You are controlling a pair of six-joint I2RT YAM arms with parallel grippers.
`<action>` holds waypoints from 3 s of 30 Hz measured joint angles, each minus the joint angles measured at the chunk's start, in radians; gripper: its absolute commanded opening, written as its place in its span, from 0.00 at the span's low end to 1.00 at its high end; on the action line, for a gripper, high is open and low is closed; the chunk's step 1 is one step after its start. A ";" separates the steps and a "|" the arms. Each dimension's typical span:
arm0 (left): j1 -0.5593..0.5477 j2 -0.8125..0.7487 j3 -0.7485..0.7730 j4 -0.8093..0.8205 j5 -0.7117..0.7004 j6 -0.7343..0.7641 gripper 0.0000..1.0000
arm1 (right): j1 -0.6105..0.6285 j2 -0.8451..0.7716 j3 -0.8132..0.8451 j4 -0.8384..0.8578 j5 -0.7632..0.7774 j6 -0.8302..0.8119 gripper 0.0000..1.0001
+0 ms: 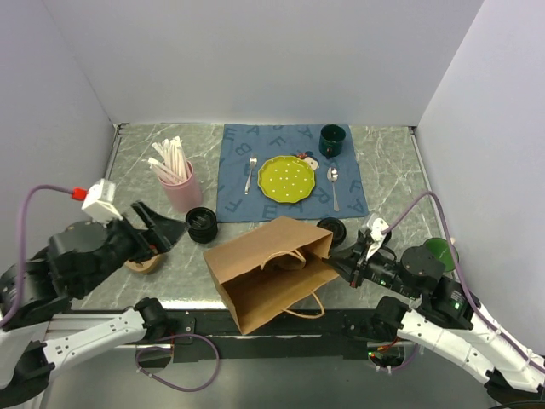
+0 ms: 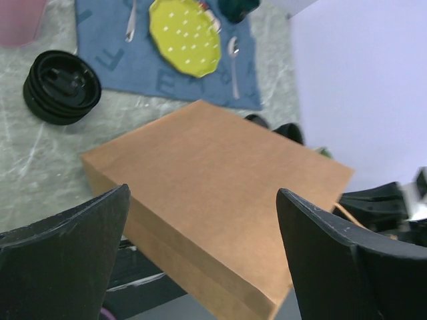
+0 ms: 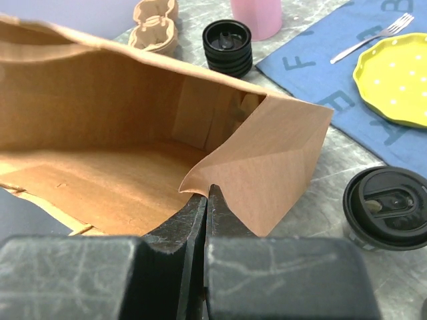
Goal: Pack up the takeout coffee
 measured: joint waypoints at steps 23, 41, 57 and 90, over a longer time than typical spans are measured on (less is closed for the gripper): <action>0.000 0.158 0.148 -0.087 -0.050 0.035 0.96 | 0.011 0.650 0.686 -0.460 0.094 0.176 0.00; 0.000 0.184 0.169 -0.198 -0.074 0.014 0.98 | 0.047 0.880 1.064 -0.700 0.204 0.177 0.00; 0.000 0.124 0.032 -0.213 0.280 -0.147 0.81 | 0.054 0.871 0.995 -0.727 0.249 0.254 0.00; 0.000 0.279 0.142 -0.233 0.372 -0.155 0.06 | 0.017 0.946 1.224 -0.791 0.163 0.284 0.00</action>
